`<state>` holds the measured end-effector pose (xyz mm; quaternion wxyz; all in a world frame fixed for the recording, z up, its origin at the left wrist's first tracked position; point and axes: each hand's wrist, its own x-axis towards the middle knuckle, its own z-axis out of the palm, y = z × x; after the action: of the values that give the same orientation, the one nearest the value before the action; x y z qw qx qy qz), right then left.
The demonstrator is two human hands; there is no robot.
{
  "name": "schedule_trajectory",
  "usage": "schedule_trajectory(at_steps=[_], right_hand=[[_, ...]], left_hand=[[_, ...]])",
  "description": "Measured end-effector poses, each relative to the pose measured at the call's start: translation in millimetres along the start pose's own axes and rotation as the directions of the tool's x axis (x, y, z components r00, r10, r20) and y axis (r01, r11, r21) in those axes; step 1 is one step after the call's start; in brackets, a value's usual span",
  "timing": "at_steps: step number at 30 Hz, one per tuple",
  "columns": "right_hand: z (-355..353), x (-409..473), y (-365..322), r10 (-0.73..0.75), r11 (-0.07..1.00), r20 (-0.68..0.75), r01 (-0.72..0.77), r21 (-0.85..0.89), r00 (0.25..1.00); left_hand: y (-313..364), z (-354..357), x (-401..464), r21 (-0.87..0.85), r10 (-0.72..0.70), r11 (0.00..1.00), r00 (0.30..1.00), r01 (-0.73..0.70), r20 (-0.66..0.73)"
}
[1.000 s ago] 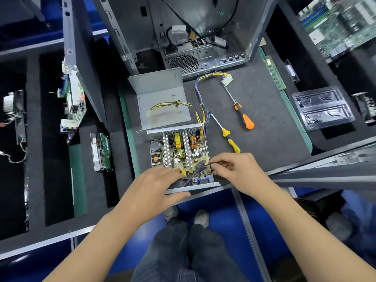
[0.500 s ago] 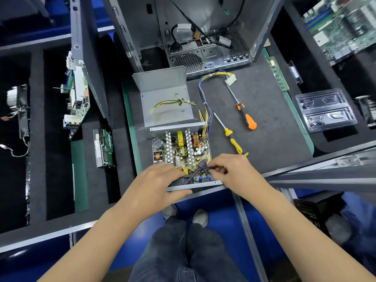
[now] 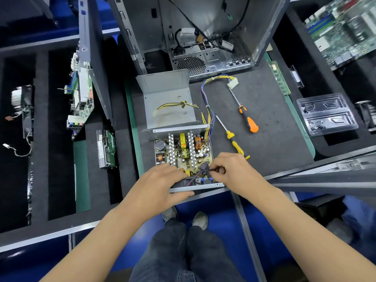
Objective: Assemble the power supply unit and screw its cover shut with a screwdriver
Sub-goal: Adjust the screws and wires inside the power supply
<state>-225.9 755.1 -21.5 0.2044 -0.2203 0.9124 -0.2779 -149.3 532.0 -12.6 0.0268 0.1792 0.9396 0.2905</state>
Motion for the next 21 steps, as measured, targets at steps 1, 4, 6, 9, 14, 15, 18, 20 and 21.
schedule_trajectory(at_steps=[1, 4, 6, 9, 14, 15, 18, 20, 21], right_hand=[[0.4, 0.5, 0.4, 0.002, 1.000, 0.003, -0.002, 0.005, 1.000], [1.6, -2.0, 1.9, -0.012, 1.000, 0.019, 0.012, 0.009, 1.000], [4.1, -6.7, 3.1, -0.022, 1.000, 0.022, 0.022, 0.014, 1.000], [4.4, -10.7, 2.0, -0.026, 0.999, 0.021, 0.026, -0.030, 0.999], [-25.2, -8.1, 5.4, 0.076, 0.997, 0.124, -0.079, 0.016, 0.989], [-35.3, -5.1, 4.0, 0.102, 0.989, 0.049, -0.106, 0.102, 0.994], [-62.4, 26.6, -9.0, 0.191, 0.933, -0.312, -0.074, 0.352, 0.930], [-71.0, 61.5, -22.5, 0.095, 0.972, -0.435, 0.012, 0.237, 0.895], [-71.6, 79.7, -28.1, 0.013, 0.989, -0.422, 0.050, 0.137, 0.906]], left_hand=[[0.3, 0.0, -0.2, 0.003, 0.000, 1.000, 1.000, 0.000, 0.004], [0.6, -0.2, -0.9, 0.008, 0.000, 1.000, 1.000, 0.000, 0.007], [0.7, 0.0, -1.4, 0.021, -0.001, 1.000, 1.000, 0.001, 0.015], [0.8, -1.2, -2.3, 0.045, 0.000, 0.999, 0.999, -0.002, 0.044], [3.8, -5.5, -6.4, 0.101, 0.013, 0.995, 0.998, -0.018, 0.056], [4.8, -5.8, -6.6, 0.113, 0.024, 0.993, 0.998, -0.030, 0.052], [4.3, -6.8, -6.5, 0.155, 0.069, 0.985, 0.996, -0.076, 0.050], [3.2, -7.6, -6.3, 0.179, 0.104, 0.978, 0.993, -0.111, 0.048], [3.1, -8.6, -5.7, 0.188, 0.118, 0.974, 0.992, -0.124, 0.043]])
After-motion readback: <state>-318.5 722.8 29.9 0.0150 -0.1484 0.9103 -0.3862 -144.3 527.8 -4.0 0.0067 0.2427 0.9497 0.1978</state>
